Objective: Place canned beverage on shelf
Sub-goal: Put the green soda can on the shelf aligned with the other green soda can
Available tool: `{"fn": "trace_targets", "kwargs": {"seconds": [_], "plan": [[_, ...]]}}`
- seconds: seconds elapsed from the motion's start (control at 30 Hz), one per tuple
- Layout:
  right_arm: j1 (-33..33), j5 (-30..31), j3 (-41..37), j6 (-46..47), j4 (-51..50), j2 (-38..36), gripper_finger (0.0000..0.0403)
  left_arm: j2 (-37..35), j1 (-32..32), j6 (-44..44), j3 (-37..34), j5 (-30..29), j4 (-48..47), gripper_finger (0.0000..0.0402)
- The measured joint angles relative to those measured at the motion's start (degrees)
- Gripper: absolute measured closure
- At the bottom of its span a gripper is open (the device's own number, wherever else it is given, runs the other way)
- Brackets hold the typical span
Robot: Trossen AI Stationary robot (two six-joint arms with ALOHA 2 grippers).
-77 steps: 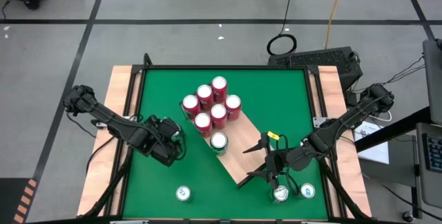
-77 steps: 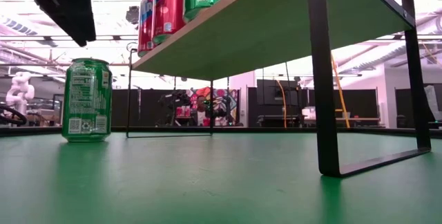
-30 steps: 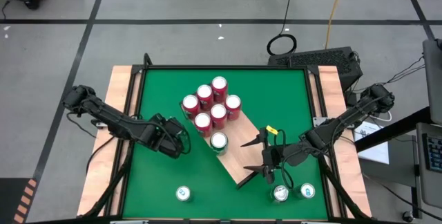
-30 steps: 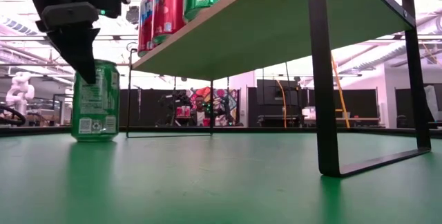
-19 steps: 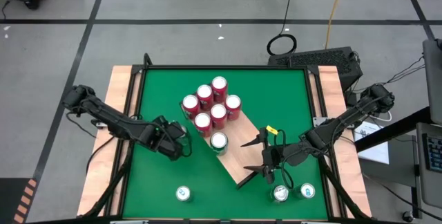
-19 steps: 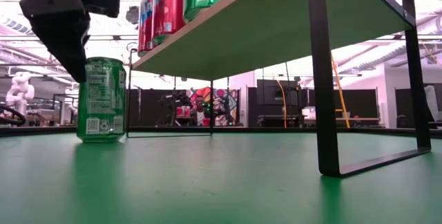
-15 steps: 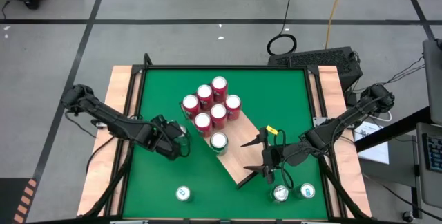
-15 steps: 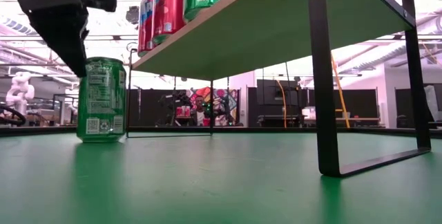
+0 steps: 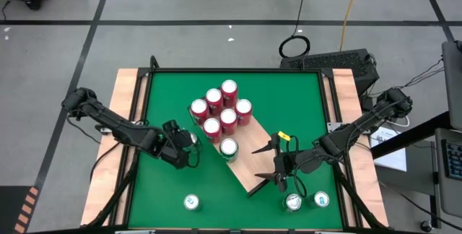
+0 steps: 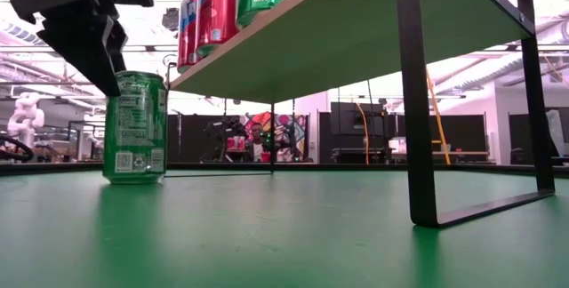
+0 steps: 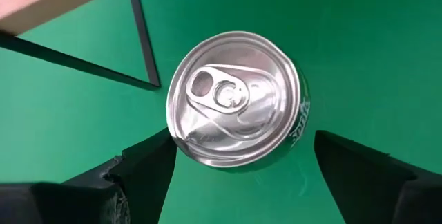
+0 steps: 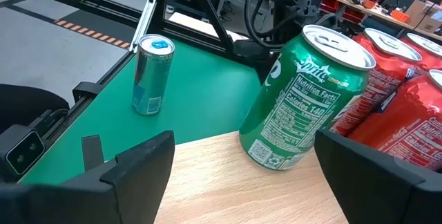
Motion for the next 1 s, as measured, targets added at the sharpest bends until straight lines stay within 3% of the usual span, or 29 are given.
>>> {"fn": "trace_targets", "kwargs": {"seconds": [0.6,1.0], "plan": [[0.0,-0.1,0.0,-0.1,0.0,0.0,0.0064,0.0,0.5,8.2,-0.3,2.1,12.4,0.0070],[0.0,-0.1,0.0,0.1,0.0,0.0,0.0064,0.0,-0.1,8.5,-6.5,0.4,23.2,0.0070]]}}
